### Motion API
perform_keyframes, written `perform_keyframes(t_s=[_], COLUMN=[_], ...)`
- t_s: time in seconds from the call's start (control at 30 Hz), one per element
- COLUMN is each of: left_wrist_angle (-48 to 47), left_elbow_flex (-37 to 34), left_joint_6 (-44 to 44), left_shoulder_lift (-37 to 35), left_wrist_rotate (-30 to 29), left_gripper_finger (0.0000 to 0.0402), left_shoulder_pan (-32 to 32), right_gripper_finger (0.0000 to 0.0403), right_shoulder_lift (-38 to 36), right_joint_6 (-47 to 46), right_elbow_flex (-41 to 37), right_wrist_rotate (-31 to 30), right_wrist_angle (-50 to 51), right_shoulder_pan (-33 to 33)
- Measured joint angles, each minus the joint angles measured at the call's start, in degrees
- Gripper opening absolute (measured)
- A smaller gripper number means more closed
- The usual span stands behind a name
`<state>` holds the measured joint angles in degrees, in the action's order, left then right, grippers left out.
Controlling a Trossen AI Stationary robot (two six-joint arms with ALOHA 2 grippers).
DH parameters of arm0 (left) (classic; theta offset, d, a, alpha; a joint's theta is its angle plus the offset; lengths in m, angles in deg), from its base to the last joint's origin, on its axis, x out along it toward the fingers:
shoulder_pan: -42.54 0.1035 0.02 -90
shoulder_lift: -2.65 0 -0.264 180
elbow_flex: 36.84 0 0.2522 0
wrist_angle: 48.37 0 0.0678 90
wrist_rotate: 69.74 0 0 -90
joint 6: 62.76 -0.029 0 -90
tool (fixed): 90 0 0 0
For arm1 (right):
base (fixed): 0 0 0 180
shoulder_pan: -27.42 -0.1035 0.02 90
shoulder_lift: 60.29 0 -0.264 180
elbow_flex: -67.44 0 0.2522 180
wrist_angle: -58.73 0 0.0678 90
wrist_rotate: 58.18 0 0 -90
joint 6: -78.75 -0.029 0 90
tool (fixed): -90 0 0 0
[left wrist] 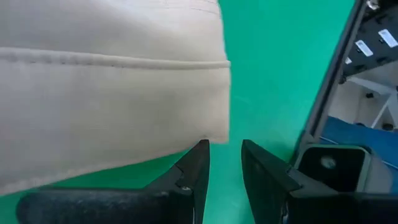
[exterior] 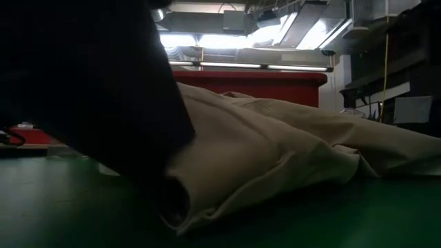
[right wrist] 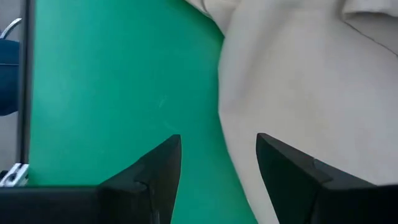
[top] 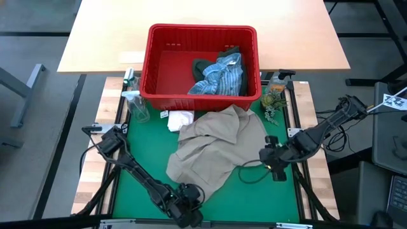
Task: Fold Laundry from Bin
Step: Fold the gray shorts
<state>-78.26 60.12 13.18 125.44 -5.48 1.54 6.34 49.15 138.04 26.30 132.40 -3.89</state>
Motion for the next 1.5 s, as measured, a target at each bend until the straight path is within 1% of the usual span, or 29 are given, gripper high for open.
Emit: perform_keyframes(t_s=[0.17,0.23,0.37,0.43,0.5,0.67,0.77,0.83,1.0,1.17,1.3,1.5], left_wrist_angle=[0.47,0.50,0.51,0.47,0.49,1.92,1.85,1.89,1.89,1.87,1.82,1.84], left_elbow_flex=[0.00,0.00,0.01,0.00,0.00,0.01,0.02,0.02,0.02,0.02,0.02,0.02], left_joint_6=[0.00,0.58,5.00,6.80,7.82,7.96,7.83,7.72,7.65,7.52,7.52,7.52], left_shoulder_lift=[0.41,0.41,0.39,0.39,0.39,0.39,0.39,0.39,0.37,0.38,0.37,0.37], left_wrist_rotate=[0.42,3.55,12.60,13.72,12.06,4.11,0.98,-0.20,-0.73,-3.85,-4.51,-10.09], left_gripper_finger=[0.0089,0.0089,0.0089,0.0089,0.0089,0.0089,0.0089,0.0089,0.0089,0.0089,0.0089,0.0089], left_shoulder_pan=[0.79,1.02,0.79,0.16,-0.51,-1.00,-0.59,-0.32,0.60,1.19,1.66,1.64], right_gripper_finger=[0.0206,0.0206,0.0206,0.0206,0.0206,0.0206,0.0206,0.0206,0.0206,0.0206,0.0206,0.0206], right_shoulder_lift=[0.01,0.00,0.02,0.01,0.02,0.00,0.02,0.02,0.01,0.02,0.01,0.00], right_joint_6=[-0.07,-0.07,-0.09,-0.09,-0.09,-0.08,-0.09,-0.09,-0.09,-0.09,-0.09,-0.07], right_elbow_flex=[0.00,0.00,0.00,-0.02,-0.02,-0.02,-0.02,-0.02,-0.02,-0.02,-0.02,-0.02], right_wrist_rotate=[-0.09,-0.16,-0.15,-0.13,-0.14,-0.72,-1.42,-1.42,-1.42,-1.57,-1.84,-2.97], right_wrist_angle=[-0.30,-0.30,-0.27,-0.28,-0.27,-0.27,-0.27,-0.27,-0.27,-0.27,-0.27,-0.27], right_shoulder_pan=[-1.09,-1.07,-1.07,-1.07,-1.07,-1.07,-1.05,-1.05,-1.03,-1.03,-1.03,-1.03])
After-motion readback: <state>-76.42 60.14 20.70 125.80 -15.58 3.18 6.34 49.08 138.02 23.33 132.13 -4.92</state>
